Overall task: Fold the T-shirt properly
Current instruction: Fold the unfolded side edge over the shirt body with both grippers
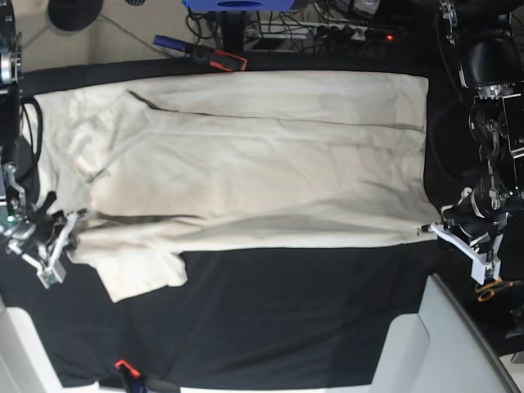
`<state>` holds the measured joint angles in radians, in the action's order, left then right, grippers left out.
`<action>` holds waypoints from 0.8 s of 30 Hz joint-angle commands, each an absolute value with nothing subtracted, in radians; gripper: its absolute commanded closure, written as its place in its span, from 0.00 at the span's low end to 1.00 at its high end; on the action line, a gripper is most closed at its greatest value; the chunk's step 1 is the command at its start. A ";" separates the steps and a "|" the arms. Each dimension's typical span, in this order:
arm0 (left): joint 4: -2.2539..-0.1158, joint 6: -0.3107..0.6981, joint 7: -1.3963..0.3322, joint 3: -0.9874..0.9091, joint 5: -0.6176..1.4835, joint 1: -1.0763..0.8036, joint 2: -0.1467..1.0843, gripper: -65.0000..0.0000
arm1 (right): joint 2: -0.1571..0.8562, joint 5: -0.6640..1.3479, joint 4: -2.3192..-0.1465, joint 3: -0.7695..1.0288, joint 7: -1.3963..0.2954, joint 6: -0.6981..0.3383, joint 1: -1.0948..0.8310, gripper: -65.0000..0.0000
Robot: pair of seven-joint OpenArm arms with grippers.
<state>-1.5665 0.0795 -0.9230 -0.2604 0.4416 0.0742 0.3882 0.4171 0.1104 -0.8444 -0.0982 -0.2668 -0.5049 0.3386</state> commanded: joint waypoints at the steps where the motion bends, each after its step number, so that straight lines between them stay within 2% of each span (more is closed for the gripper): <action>1: -1.600 0.081 -0.915 -0.269 0.441 0.079 0.404 1.00 | 0.440 0.116 -0.862 -0.091 -0.268 -0.499 0.358 1.00; 12: -1.667 0.081 -0.924 -0.269 0.446 -0.056 0.407 1.00 | 0.440 0.114 -0.891 -0.091 -0.311 -0.499 0.283 1.00; 24: -1.607 0.082 -0.917 -0.217 0.437 -0.113 0.443 1.00 | 0.447 0.051 -0.885 -0.090 -0.311 -0.499 0.252 1.00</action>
<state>-1.5921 0.0822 -0.9298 -0.2104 0.4305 -0.1219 0.4278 0.4263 0.0509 -0.8742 -0.0982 -0.3225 -0.5053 0.2291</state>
